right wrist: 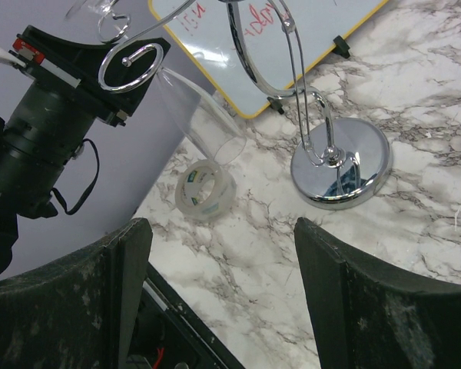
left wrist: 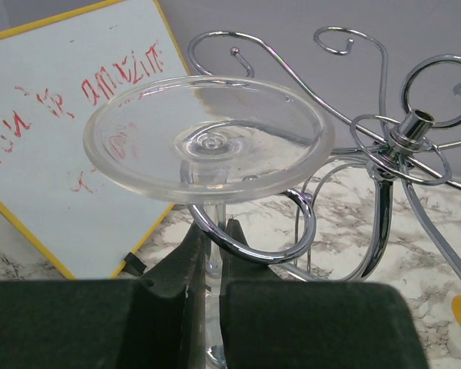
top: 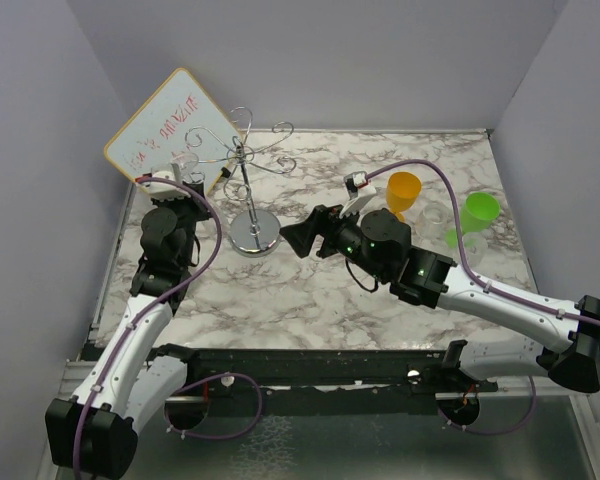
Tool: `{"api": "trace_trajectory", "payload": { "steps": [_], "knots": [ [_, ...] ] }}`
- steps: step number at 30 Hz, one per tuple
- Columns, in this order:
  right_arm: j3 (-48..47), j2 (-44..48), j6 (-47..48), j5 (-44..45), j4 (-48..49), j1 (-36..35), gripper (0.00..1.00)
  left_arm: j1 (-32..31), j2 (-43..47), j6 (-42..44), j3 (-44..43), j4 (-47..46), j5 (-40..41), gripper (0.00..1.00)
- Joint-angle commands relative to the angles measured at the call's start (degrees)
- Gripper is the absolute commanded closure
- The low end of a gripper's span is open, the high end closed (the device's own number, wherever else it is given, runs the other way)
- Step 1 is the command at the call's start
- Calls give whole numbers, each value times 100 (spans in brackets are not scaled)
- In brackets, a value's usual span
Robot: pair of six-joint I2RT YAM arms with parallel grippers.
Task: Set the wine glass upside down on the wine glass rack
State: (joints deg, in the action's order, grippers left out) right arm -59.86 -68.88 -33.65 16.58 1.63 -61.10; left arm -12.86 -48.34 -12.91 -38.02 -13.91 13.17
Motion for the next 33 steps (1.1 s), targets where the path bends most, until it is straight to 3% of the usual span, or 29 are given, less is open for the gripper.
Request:
{"api": "trace_trajectory", "payload": {
  "steps": [1,8,14,19,26,29,33],
  "knots": [
    [-205,-83,-32,-102,37,19,21,21,-28,242,-243,-170,33,100],
    [-334,-152,-19,-162,31,19,21,21,518,280,92,-357,-93,100],
    [-277,-139,-53,-177,38,19,21,21,844,592,306,-463,-868,100],
    [-235,-105,-85,-172,39,19,21,21,688,658,247,-455,-1704,100],
    [-229,-99,-120,-180,13,19,21,21,373,579,86,-20,-1596,100],
    [-229,-91,-123,-165,-12,19,21,21,397,483,124,195,-1497,94],
    [-242,-90,-131,-151,-58,19,21,21,589,306,148,540,-1356,74]
  ]
}}
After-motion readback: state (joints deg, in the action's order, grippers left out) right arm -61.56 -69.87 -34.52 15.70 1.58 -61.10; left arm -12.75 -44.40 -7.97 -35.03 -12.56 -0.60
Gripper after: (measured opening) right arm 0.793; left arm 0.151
